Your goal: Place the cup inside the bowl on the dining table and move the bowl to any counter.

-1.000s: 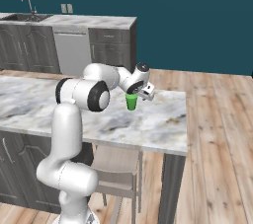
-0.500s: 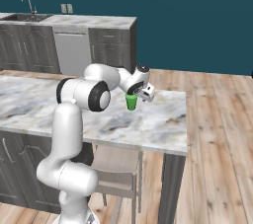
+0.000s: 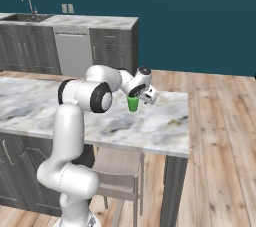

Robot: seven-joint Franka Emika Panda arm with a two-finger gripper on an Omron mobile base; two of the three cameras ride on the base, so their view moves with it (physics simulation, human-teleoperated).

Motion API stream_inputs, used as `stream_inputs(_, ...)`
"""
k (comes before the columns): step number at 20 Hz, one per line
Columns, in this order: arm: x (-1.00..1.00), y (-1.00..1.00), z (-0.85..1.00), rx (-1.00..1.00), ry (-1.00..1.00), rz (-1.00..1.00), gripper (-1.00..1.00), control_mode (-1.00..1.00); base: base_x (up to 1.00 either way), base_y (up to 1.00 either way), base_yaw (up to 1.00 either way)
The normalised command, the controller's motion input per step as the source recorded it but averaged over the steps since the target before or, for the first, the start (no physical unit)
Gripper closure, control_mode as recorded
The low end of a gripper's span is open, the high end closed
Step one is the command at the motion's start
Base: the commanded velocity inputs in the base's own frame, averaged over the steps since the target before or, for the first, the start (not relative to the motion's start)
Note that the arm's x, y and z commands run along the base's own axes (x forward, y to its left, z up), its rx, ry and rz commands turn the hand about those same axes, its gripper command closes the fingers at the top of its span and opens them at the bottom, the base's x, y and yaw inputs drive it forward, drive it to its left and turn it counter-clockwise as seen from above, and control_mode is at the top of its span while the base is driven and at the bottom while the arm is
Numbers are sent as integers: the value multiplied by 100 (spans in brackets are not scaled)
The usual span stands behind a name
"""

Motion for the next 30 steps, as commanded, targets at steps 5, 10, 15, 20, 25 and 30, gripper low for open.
stream_inputs(5,0,0,0,0,0,0,-100,-100,0,0,0)
stream_inputs(10,0,0,0,0,0,0,-100,-100,0,0,0)
stream_inputs(15,0,0,0,0,0,0,100,-100,0,0,0)
stream_inputs(20,0,0,0,0,0,0,100,-100,0,0,0)
stream_inputs(25,0,0,0,0,0,0,100,-100,0,0,0)
stream_inputs(30,-4,0,1,1,-1,0,100,-100,0,0,0)
